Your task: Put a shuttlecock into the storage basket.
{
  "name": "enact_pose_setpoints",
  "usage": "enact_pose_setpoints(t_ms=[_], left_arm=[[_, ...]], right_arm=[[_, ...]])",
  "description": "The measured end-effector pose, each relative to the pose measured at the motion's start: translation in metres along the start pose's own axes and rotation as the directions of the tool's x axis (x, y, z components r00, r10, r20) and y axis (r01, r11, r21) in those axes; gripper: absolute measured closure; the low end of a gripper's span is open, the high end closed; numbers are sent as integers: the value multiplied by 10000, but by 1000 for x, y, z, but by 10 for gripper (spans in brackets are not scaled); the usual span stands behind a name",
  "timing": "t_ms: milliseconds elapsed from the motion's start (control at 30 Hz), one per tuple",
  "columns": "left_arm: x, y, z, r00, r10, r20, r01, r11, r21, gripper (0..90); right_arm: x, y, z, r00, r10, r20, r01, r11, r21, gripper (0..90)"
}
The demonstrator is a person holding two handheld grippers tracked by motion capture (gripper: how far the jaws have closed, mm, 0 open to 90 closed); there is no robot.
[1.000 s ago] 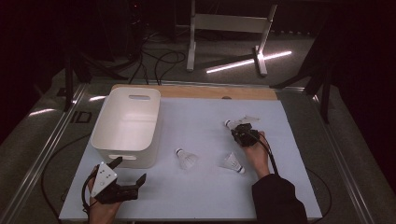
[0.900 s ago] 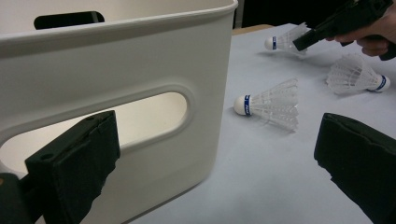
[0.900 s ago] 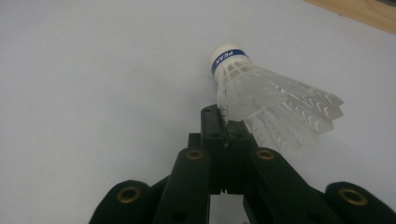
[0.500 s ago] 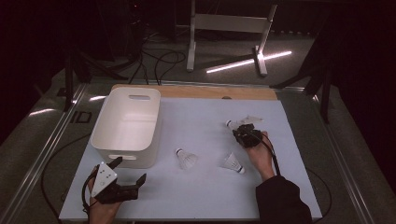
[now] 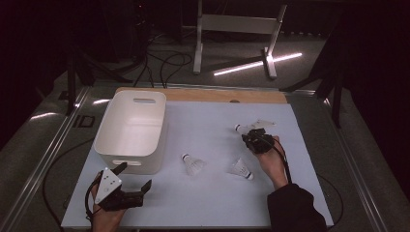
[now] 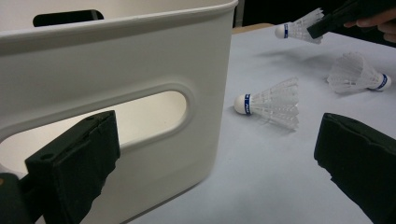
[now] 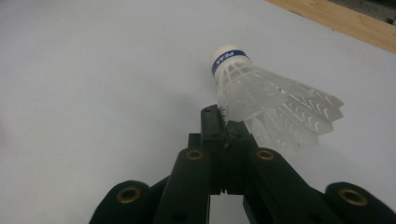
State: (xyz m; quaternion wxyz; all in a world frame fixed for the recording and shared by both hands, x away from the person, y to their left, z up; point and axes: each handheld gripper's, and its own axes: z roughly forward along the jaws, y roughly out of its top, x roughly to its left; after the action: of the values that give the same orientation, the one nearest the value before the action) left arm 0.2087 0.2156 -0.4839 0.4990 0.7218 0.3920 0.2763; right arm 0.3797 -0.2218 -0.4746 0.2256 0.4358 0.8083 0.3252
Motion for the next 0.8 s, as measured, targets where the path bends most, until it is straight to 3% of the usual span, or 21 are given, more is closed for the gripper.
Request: enact_pose_setpoints(t_ms=[800], left_arm=[[0, 0, 0, 10000, 1, -4, -1, 10000, 7, 6]], right_arm=[[14, 15, -27, 9991, -354, -211, 346, 9987, -378, 899]])
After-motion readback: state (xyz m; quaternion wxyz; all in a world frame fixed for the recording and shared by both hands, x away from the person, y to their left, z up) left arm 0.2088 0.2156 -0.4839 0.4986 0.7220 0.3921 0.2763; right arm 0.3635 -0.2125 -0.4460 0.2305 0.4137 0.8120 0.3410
